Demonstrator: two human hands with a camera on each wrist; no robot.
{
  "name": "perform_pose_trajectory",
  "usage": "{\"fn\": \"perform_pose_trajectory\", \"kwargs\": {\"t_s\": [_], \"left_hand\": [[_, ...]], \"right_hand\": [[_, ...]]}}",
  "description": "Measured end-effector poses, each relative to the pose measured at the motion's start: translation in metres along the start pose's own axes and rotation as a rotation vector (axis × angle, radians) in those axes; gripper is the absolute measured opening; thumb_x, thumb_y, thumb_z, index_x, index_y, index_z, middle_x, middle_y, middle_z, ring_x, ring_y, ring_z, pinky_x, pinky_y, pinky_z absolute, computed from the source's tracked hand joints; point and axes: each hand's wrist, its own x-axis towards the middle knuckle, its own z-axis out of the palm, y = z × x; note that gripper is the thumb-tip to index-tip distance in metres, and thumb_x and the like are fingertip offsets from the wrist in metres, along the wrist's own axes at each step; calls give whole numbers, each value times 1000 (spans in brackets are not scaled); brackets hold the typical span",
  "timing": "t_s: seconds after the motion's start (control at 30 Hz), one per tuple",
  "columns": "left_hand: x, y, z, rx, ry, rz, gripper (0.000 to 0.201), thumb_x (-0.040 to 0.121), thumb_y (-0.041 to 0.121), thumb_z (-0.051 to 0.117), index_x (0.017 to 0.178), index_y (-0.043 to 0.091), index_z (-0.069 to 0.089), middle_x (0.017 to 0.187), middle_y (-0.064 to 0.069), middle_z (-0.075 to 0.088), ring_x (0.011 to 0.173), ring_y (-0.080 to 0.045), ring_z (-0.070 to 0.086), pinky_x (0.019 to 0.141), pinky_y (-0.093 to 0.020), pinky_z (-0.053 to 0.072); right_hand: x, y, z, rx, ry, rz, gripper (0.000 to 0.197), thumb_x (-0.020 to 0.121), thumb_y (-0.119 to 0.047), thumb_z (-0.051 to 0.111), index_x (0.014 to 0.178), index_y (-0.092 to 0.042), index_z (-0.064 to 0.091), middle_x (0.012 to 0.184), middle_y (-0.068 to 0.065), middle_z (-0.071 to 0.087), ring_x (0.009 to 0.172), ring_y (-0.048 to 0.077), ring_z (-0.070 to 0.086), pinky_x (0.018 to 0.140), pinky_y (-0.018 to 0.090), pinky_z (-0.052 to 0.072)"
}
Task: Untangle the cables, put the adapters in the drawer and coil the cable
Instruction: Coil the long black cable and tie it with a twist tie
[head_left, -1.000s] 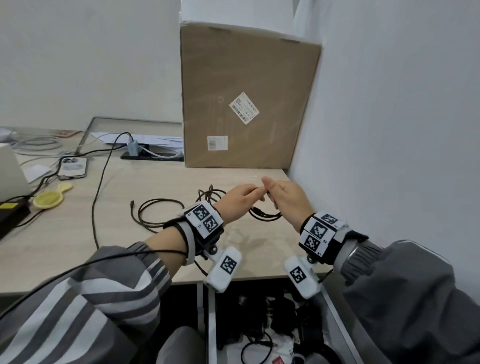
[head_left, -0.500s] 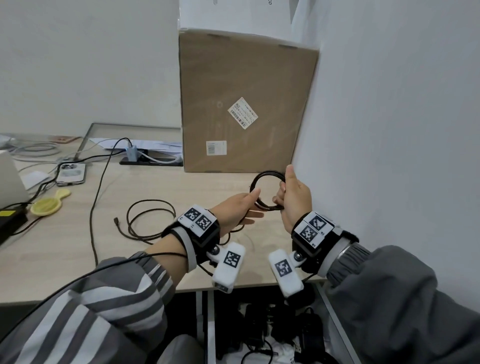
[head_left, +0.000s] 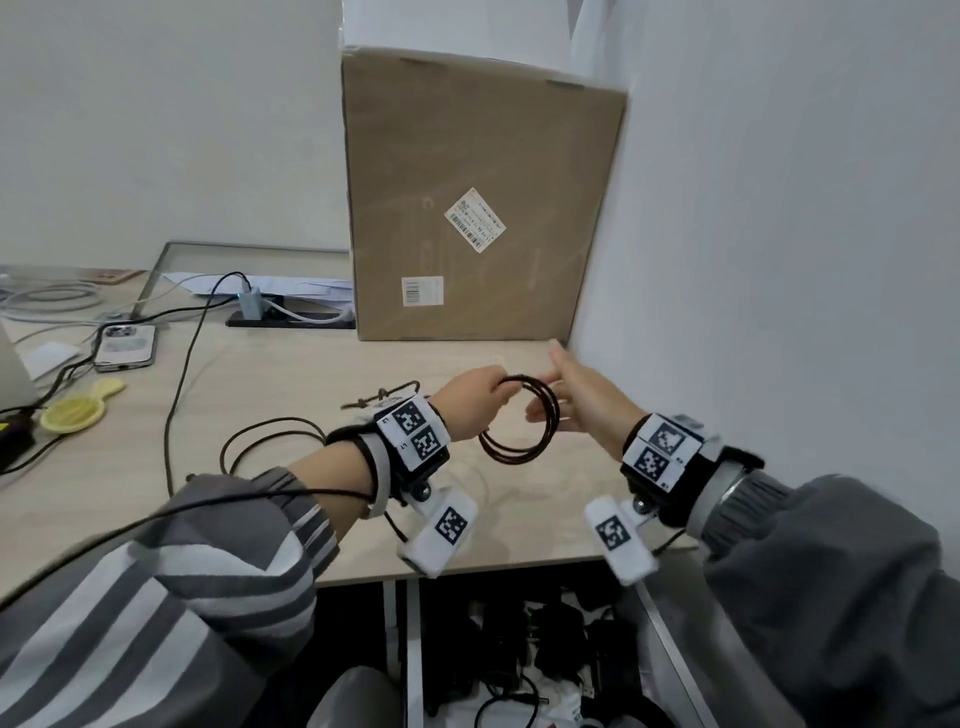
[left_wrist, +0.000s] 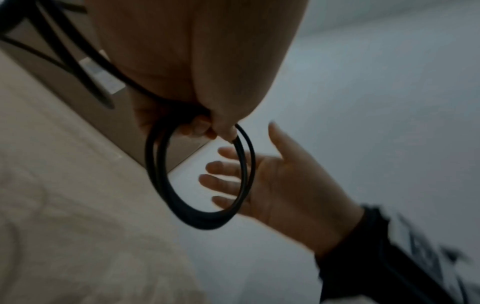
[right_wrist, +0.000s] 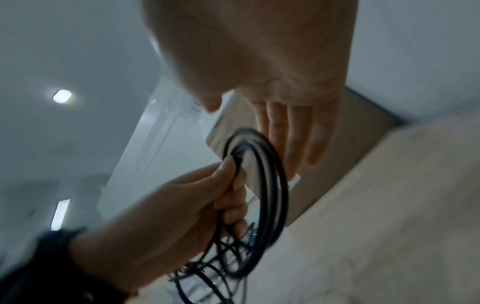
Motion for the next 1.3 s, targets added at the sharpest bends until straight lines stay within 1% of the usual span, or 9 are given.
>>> {"fn": "perform_pose_trajectory", "kwargs": {"t_s": [0.07, 0.2, 0.37, 0.57, 0.67, 0.8, 0.97, 1.13, 1.3], "left_hand": [[-2, 7, -2, 133, -84, 11, 27, 102, 27, 37, 95, 6, 53, 90, -9, 55, 84, -25, 50, 69, -30, 34], [-3, 23, -2, 132, -132, 35, 26, 100, 8, 35, 113, -3, 56, 108, -17, 57, 96, -30, 53, 71, -25, 33], [-2, 17, 5, 28, -47, 14, 27, 98, 17, 41, 74, 9, 53, 74, -10, 55, 70, -21, 46, 54, -26, 31], [-5, -3, 6, -424, -113, -20, 27, 98, 22, 49, 74, 11, 54, 63, 0, 53, 56, -11, 54, 64, -25, 44], [-16, -14, -1, -574, -171, 16, 15, 98, 21, 51, 89, 11, 57, 83, 0, 66, 78, -8, 64, 80, -23, 44], [-22, -20, -5, -650, -186, 42, 16, 99, 28, 48, 102, 15, 56, 100, 2, 70, 97, -7, 64, 92, -24, 38], [-16, -2, 7, -745, -20, 25, 23, 102, 19, 40, 85, 10, 53, 76, -1, 61, 85, -18, 63, 98, -33, 46], [-6, 7, 3, -727, 155, -26, 29, 102, 21, 39, 74, 12, 44, 52, 4, 42, 51, -13, 49, 80, -43, 54], [-3, 13, -9, -15, -23, 44, 30, 101, 29, 39, 83, 8, 50, 71, -3, 48, 66, -21, 46, 65, -31, 39]], "right_hand": [[-3, -12, -1, -217, -54, -60, 54, 97, -57, 31, 101, -12, 61, 86, 6, 68, 74, 24, 68, 79, 35, 52], [2, -14, 15, -549, -7, -222, 54, 102, -46, 28, 61, -24, 56, 68, 0, 59, 61, 17, 56, 66, 26, 42], [19, 3, 19, -681, 172, -328, 64, 102, -43, 29, 46, -18, 49, 66, 9, 63, 77, 30, 60, 79, 37, 42], [14, 5, 26, -582, 284, -439, 59, 103, -32, 33, 57, -2, 54, 67, 18, 62, 73, 33, 58, 75, 42, 42], [17, 0, 16, -485, 384, -443, 63, 104, -33, 32, 63, 10, 55, 58, 16, 54, 64, 32, 53, 69, 39, 35], [15, -1, 15, -353, 516, -450, 59, 104, -31, 33, 54, -3, 50, 47, 0, 45, 50, 17, 45, 58, 31, 24], [21, -4, 22, -152, 638, -355, 60, 103, -36, 32, 61, 0, 54, 56, 7, 51, 57, 23, 46, 59, 32, 26], [18, 8, 23, 95, 464, -218, 55, 101, -44, 32, 59, -12, 48, 48, -1, 47, 40, 16, 48, 49, 22, 41], [9, 7, 3, -127, 89, -138, 54, 98, -48, 38, 76, -7, 65, 66, 6, 64, 56, 21, 62, 65, 32, 50]]}}
